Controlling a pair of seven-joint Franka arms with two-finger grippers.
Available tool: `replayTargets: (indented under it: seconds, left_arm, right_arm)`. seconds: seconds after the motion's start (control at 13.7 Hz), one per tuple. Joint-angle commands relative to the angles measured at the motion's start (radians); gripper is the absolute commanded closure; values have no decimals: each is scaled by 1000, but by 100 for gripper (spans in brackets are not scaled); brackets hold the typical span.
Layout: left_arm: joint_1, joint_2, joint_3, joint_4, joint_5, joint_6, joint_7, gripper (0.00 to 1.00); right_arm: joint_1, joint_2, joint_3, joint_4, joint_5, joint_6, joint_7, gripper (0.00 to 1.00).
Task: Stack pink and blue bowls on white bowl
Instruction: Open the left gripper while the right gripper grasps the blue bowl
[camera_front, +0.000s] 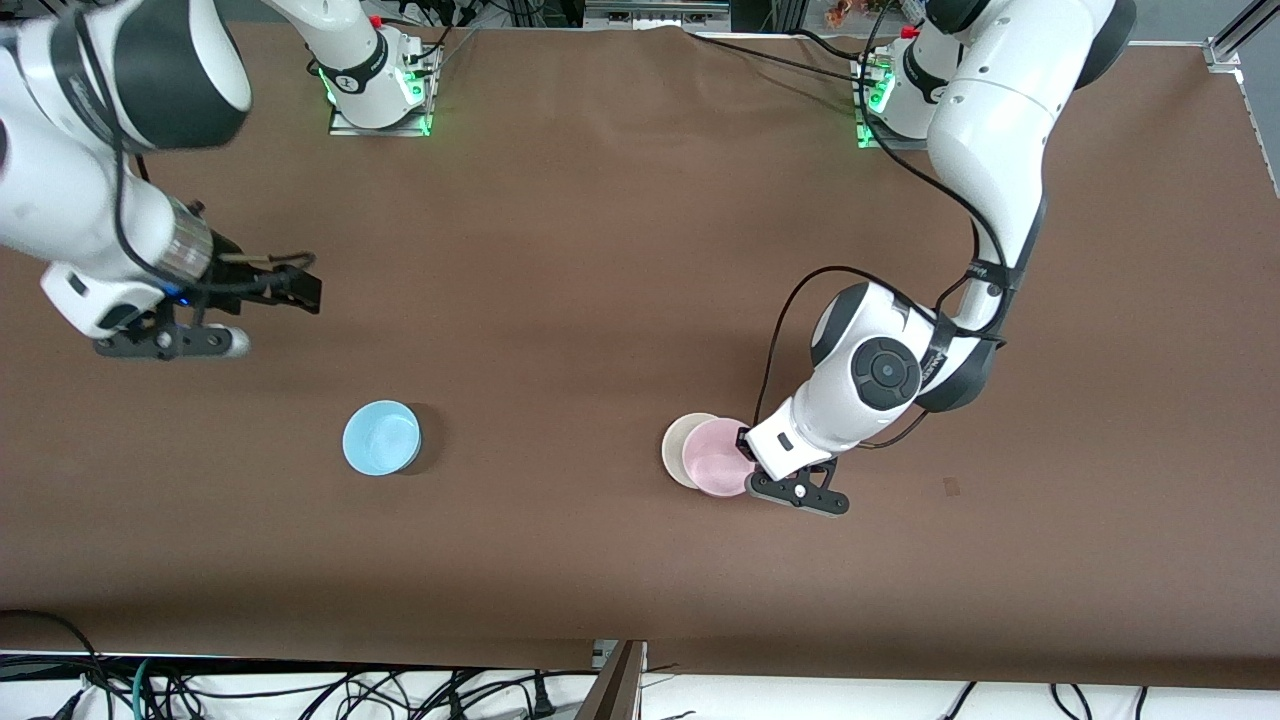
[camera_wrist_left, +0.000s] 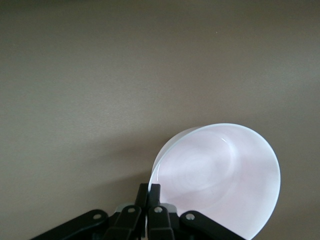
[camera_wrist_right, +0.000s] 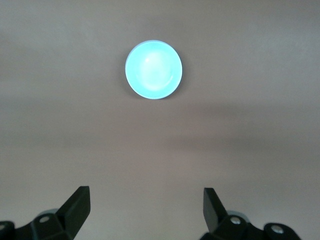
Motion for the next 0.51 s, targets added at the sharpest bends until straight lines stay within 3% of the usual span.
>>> replayTargets:
  seconds: [0.0, 0.22, 0.44]
  left_arm:
    - [-43, 35, 19, 62, -12, -3, -58, 100]
    - [-44, 30, 19, 51, -12, -3, -74, 100]
    - [-37, 24, 19, 23, -4, -10, -65, 100]
  right_arm:
    - [-24, 76, 3, 6, -55, 1, -68, 0]
    - [-89, 185, 5, -5, -62, 123, -165, 0]
    - [-128, 207, 3, -158, -5, 351, -261, 0]
